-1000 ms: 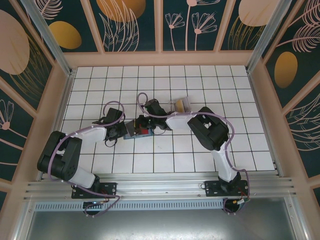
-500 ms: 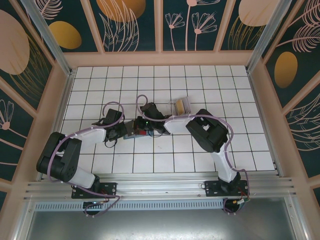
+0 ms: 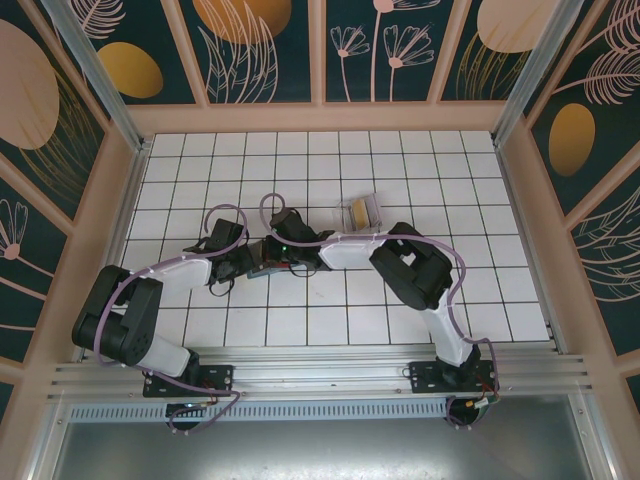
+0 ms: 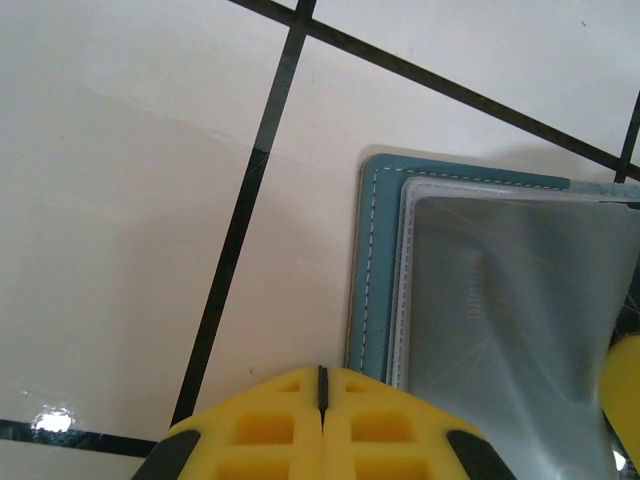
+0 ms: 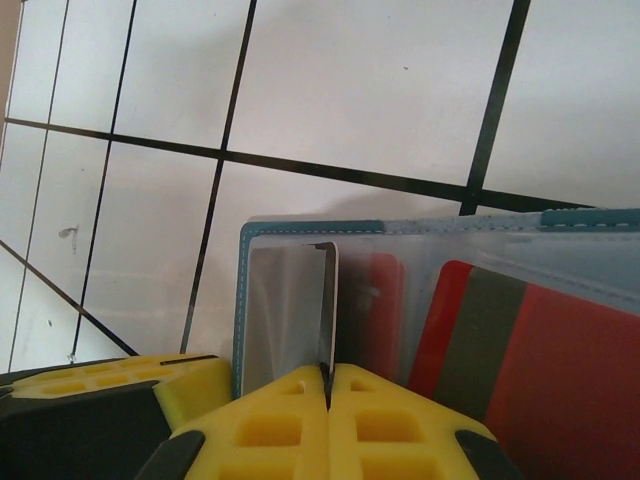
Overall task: Put the credit cards into the card holder
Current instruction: Insert the credit card into the card slot, then close the card holder at the center of the table.
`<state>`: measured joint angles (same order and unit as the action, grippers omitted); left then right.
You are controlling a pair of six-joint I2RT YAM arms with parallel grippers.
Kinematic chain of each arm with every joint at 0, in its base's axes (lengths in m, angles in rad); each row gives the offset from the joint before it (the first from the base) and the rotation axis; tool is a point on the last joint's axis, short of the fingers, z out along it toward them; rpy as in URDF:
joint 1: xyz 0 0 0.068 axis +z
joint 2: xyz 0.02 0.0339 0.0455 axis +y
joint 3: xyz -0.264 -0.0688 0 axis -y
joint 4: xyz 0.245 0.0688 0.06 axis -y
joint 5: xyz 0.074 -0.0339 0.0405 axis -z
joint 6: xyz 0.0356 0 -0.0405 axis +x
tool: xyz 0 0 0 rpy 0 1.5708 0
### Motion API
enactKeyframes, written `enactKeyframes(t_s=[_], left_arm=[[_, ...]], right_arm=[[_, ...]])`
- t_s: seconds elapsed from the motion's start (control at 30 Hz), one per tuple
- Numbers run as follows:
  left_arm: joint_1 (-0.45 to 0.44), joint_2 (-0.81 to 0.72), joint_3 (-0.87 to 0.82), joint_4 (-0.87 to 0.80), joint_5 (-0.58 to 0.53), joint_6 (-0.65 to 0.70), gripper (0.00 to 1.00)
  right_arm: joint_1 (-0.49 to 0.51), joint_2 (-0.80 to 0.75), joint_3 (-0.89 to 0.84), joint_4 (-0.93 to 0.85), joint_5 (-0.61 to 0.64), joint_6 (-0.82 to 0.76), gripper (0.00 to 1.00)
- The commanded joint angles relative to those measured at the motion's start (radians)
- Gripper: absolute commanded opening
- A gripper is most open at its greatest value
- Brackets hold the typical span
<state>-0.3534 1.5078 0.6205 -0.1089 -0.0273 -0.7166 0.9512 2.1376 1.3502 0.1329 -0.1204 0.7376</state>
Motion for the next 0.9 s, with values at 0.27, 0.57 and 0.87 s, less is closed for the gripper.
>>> enactKeyframes(t_s=[0.27,0.57,0.87], left_arm=[[-0.029,0.059,-0.028,0.053,0.126,-0.017,0.04],[-0.028,0.038,-0.024,0.029,0.111,-0.009,0.04],[-0.028,0.057,-0.012,0.037,0.115,-0.002,0.05]], right_arm=[[0.008,-0.074,-0.012,-0.180,0.029,-0.111,0.31],[-0.105,-0.279,-0.081,-0.256,0.034,-0.220,0.41],[-0.208,-0.300,-0.156,-0.364,-0.023,-0.320,0.45]])
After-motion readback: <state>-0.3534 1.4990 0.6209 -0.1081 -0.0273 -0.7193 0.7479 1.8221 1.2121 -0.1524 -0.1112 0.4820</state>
